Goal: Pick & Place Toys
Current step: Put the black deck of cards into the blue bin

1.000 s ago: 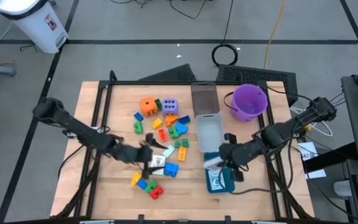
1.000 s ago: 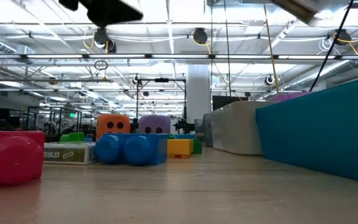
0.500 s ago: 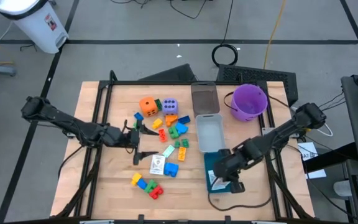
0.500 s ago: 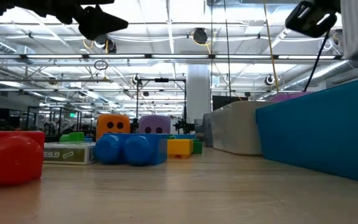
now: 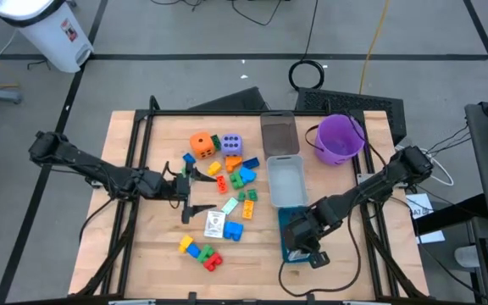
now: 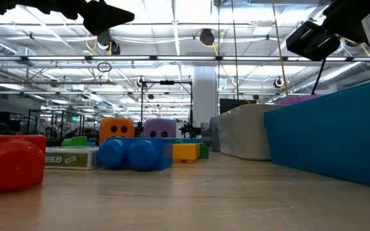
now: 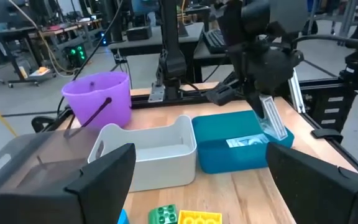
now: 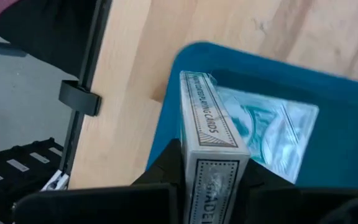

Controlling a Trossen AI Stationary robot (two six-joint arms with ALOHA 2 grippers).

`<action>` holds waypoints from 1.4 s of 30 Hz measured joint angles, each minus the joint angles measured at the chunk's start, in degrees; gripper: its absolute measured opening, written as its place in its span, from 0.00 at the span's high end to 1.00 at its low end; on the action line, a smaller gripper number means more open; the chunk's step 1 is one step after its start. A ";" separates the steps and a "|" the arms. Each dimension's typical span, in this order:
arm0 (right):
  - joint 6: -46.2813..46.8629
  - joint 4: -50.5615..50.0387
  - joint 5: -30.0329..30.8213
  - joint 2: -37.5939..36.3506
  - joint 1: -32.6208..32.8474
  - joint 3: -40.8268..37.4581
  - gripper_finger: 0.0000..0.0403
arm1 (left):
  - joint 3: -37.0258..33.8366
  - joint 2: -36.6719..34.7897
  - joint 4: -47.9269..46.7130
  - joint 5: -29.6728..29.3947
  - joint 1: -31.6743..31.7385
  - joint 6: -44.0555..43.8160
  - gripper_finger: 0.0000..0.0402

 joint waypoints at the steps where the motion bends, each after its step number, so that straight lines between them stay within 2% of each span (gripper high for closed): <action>1: -0.04 0.44 0.02 0.28 0.00 0.00 0.90 | 0.00 0.00 0.01 0.07 0.00 0.00 0.09; 17: 0.30 0.68 -0.02 1.83 -0.31 -0.02 0.86 | 0.00 0.00 -0.06 0.17 -0.04 -1.45 0.09; 25: 0.82 -0.07 0.00 1.89 -0.33 -0.04 0.92 | 0.00 0.00 -0.13 0.19 -0.04 -1.45 0.08; 31: 0.74 1.91 -0.18 1.68 -0.33 -2.23 0.87 | 0.00 0.00 -0.36 0.21 -0.04 -1.46 0.09; 39: 2.61 2.89 1.32 1.67 -0.37 -3.11 0.87 | 0.00 0.00 -0.37 0.22 -0.04 -1.45 0.08; 42: 3.47 4.26 1.53 1.84 -0.37 -3.23 0.83 | 0.00 0.00 -0.37 0.23 -0.04 -1.45 0.08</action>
